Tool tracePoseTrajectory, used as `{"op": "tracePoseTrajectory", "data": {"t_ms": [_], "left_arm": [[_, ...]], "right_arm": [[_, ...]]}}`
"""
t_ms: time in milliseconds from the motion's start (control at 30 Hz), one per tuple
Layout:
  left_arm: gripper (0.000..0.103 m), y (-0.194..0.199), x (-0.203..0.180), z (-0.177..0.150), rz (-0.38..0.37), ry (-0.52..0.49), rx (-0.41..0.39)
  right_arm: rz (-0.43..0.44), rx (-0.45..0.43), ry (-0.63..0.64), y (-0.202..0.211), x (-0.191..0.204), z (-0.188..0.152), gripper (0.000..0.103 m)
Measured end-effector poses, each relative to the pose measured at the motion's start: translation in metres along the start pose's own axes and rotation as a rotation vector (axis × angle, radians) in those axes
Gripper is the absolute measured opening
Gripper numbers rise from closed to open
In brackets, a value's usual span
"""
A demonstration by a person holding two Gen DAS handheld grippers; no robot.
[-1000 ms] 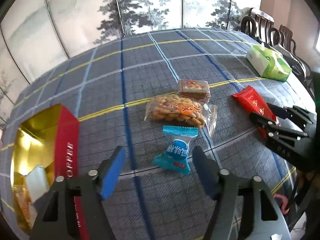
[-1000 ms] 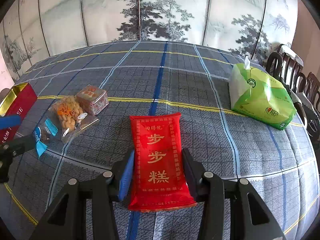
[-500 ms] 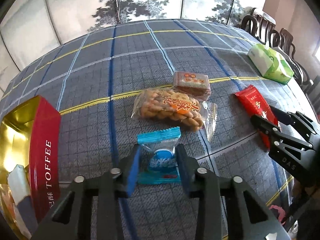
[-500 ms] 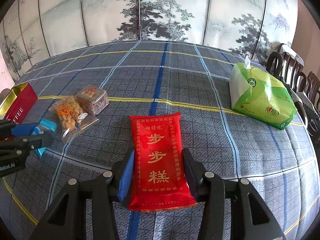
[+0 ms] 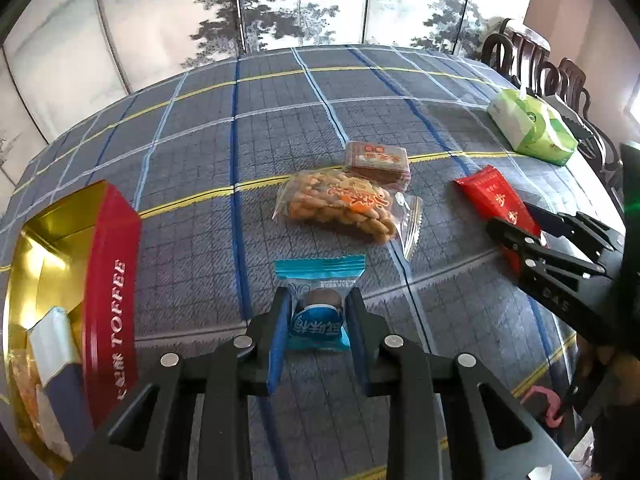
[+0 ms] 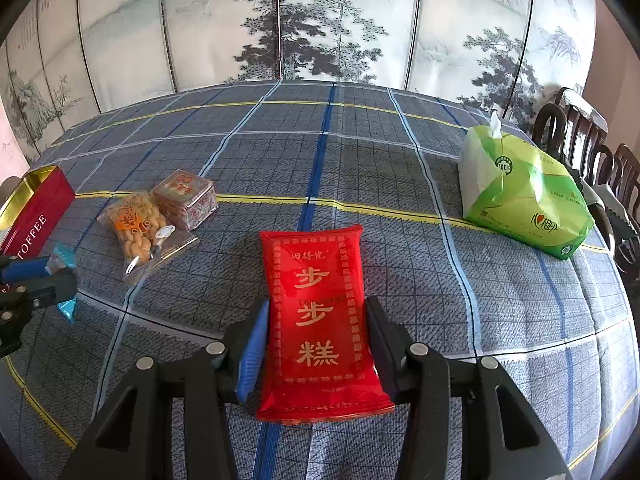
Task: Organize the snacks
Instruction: 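Grasp the blue-wrapped candy with the left gripper while the right gripper holds the red packet, then carry the blue-wrapped candy with the left gripper over the tin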
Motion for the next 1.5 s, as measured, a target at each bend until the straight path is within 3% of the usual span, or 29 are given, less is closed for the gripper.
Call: {"op": "tracePoseTrajectory", "data": {"t_ms": [467,700,1033,1267,1500], "left_arm": [[0.024,0.035,0.012,-0.016,-0.056,0.042,-0.018],[0.024,0.064,0.032,-0.022,-0.025,0.072,-0.034],[0.024,0.105,0.116,-0.044,0.106,0.192,-0.058],[0.024,0.111,0.181,-0.071,0.206,0.293,-0.026],[0.024,0.104,0.21,-0.093,0.249,0.323,0.015]], "right_arm": [[-0.002,0.0,0.001,0.0,0.0,0.0,0.048],[-0.002,0.0,0.001,0.0,0.001,0.001,0.048],[-0.003,0.0,0.002,0.0,0.001,0.001,0.048],[-0.004,0.0,0.003,0.0,0.001,0.001,0.048],[-0.011,0.0,0.009,0.002,0.0,0.001,0.048]]}}
Point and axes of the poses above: each gripper's, at about its wrist camera, not at the fingertips, and y roughly against the way its jaws point, x to its left, z to its top, the point moved 6 cm from there along -y, roughly the way its jaws point, and after that the axes turned 3 degrees about -y, right-handed, at the moved point
